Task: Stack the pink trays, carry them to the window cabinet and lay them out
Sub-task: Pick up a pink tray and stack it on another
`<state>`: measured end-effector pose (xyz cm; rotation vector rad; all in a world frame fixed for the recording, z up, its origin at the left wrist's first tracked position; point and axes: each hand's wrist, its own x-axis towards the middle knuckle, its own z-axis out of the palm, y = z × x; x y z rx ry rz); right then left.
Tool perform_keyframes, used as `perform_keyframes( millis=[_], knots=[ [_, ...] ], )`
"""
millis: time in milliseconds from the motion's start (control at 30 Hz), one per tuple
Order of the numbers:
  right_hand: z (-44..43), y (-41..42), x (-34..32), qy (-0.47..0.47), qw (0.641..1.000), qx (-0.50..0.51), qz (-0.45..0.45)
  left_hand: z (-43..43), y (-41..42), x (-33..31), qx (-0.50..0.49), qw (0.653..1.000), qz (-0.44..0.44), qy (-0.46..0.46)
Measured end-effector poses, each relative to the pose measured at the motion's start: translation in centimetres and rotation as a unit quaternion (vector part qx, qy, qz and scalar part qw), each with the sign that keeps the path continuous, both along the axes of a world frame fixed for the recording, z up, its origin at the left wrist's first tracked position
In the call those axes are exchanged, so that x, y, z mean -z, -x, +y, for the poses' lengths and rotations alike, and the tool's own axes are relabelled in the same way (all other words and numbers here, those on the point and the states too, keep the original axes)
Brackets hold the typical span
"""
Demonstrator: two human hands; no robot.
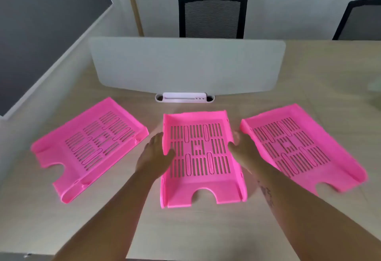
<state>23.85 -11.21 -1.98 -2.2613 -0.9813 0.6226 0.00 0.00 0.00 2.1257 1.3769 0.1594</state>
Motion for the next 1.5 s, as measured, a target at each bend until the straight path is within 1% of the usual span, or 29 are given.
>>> perform_keyframes(
  millis=[67, 133, 200, 267, 333, 400, 467, 533, 600, 700, 833, 900, 1000, 1100, 1200, 1367, 1500],
  knots=[
    [-0.4, 0.1, 1.4, 0.028, 1.000, 0.005, -0.006, -0.2, 0.1, 1.3, -0.001, 0.999, 0.025, 0.026],
    [-1.4, 0.4, 3.5, 0.074, 0.997, -0.012, -0.020, -0.7, 0.6, 3.6, 0.023, 0.997, 0.061, 0.047],
    [-2.3, 0.8, 5.1, 0.135, 0.987, -0.048, -0.067, -1.2, 0.8, 5.6, 0.046, 0.995, 0.078, 0.045],
    [-3.1, 1.6, 5.9, 0.170, 0.972, -0.092, -0.130, -1.7, 0.8, 7.0, 0.051, 0.994, 0.082, 0.042],
    [-3.8, 2.6, 6.9, 0.171, 0.957, -0.116, -0.202, -2.2, 1.0, 8.0, 0.051, 0.994, 0.089, 0.035],
    [-4.2, 3.5, 7.8, 0.167, 0.948, -0.115, -0.244, -2.6, 1.3, 8.6, 0.048, 0.994, 0.093, 0.022],
    [-4.4, 4.1, 8.8, 0.169, 0.946, -0.110, -0.255, -2.4, 1.9, 9.0, 0.052, 0.994, 0.091, 0.003],
    [-4.5, 4.8, 9.3, 0.158, 0.951, -0.098, -0.249, -1.7, 2.6, 9.2, 0.062, 0.994, 0.084, -0.013],
    [-4.7, 5.4, 9.7, 0.169, 0.952, -0.089, -0.239, -0.9, 3.2, 9.3, 0.077, 0.993, 0.077, -0.035],
    [-4.4, 6.2, 10.1, 0.181, 0.946, -0.082, -0.255, 0.0, 3.7, 9.5, 0.092, 0.992, 0.076, -0.045],
    [-4.1, 6.2, 9.3, 0.149, 0.952, -0.079, -0.256, 0.3, 3.7, 9.6, 0.108, 0.988, 0.097, -0.055],
    [-4.1, 6.2, 8.6, 0.148, 0.946, -0.095, -0.272, 0.6, 3.9, 9.2, 0.113, 0.987, 0.101, -0.060],
    [-2.5, 6.0, 6.4, 0.141, 0.935, -0.098, -0.310, 1.8, 4.7, 7.9, 0.123, 0.983, 0.096, -0.101],
    [1.1, 6.3, 3.8, 0.091, 0.939, -0.107, -0.313, 4.2, 5.8, 5.8, 0.111, 0.980, 0.102, -0.130],
    [5.7, 8.2, 1.9, 0.024, 0.946, -0.137, -0.294, 6.8, 7.7, 3.4, 0.059, 0.980, 0.089, -0.167],
    [11.7, 15.0, 0.8, -0.073, 0.951, -0.214, -0.210, 10.2, 14.1, 0.4, -0.026, 0.973, 0.106, -0.201],
    [14.7, 20.9, 1.4, -0.094, 0.954, -0.257, -0.127, 12.3, 19.9, -0.8, -0.074, 0.967, 0.136, -0.202]
  ],
)
